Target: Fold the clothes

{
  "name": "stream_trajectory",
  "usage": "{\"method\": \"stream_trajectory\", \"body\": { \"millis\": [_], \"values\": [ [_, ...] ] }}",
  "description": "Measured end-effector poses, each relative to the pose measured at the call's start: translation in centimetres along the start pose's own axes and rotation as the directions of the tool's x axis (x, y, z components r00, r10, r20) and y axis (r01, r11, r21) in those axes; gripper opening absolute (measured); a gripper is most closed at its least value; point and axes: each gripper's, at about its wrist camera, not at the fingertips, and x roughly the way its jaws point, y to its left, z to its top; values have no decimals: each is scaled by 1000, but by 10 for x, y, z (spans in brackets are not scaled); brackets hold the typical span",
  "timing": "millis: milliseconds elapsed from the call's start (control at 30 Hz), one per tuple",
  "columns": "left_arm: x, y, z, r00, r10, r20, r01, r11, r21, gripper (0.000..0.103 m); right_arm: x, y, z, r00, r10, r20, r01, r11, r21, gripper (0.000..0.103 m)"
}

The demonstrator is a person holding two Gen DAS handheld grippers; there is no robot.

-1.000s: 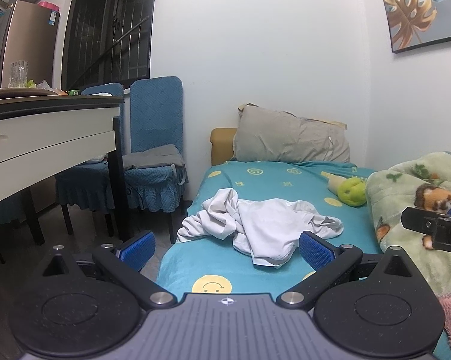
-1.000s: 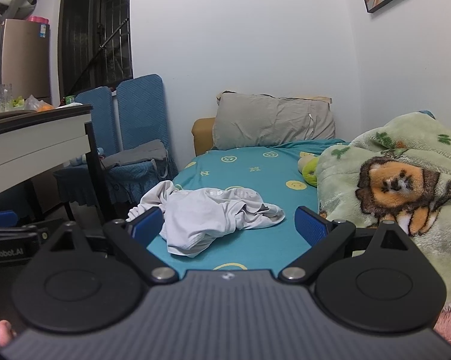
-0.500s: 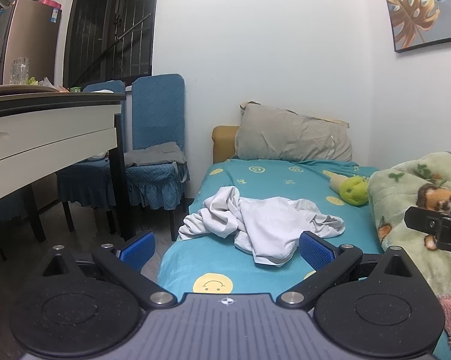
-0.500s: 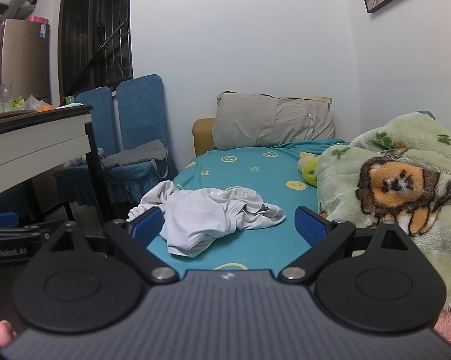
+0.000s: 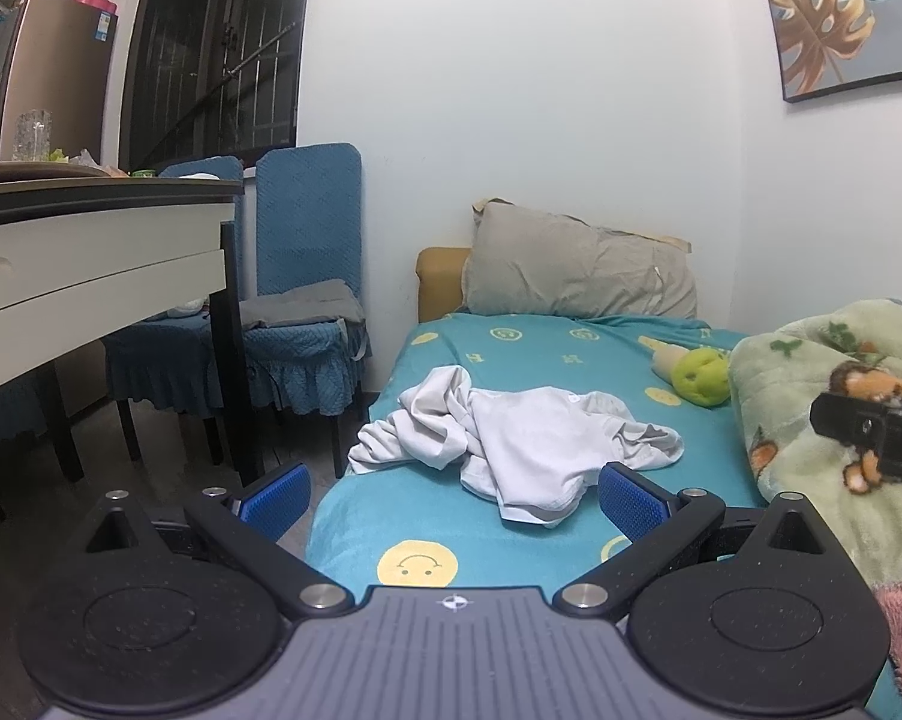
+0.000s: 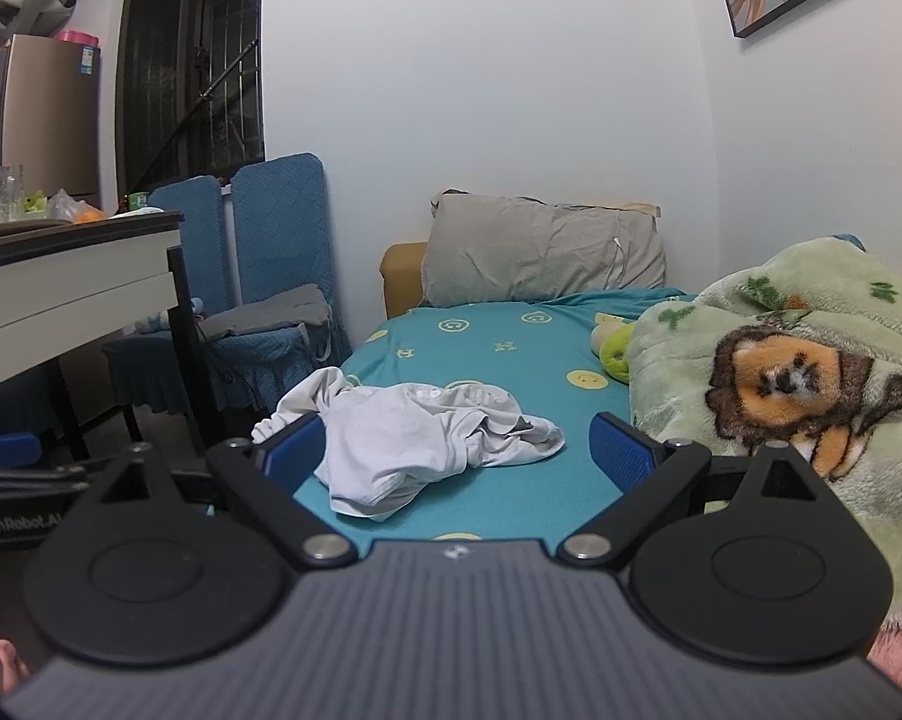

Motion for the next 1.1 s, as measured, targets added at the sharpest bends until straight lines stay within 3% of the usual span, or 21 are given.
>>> {"method": "stream_trajectory", "body": {
  "millis": [500, 733, 867, 933, 1100],
  "values": [
    [15, -15, -15, 999, -25, -23, 25, 999, 20, 103, -7, -7, -1, 999, -46, 5, 45, 997, 66, 96],
    [24, -23, -23, 999, -15, -52, 19, 996, 83, 103, -8, 1, -16, 997, -77, -26, 76, 997, -30, 96],
    [44, -35, -23, 995, -37, -88, 51, 986, 161, 103, 2, -2, -5, 998, -58, -33, 57, 998, -22, 96],
    [56, -44, -21, 993, -61, -103, 80, 977, 197, 103, 12, 2, 12, 999, -40, -25, 38, 996, -78, 96],
    [96, -67, -20, 980, -143, -137, 176, 947, 267, 103, 36, -2, 40, 996, -90, 9, 90, 984, -151, 96]
  ]
}}
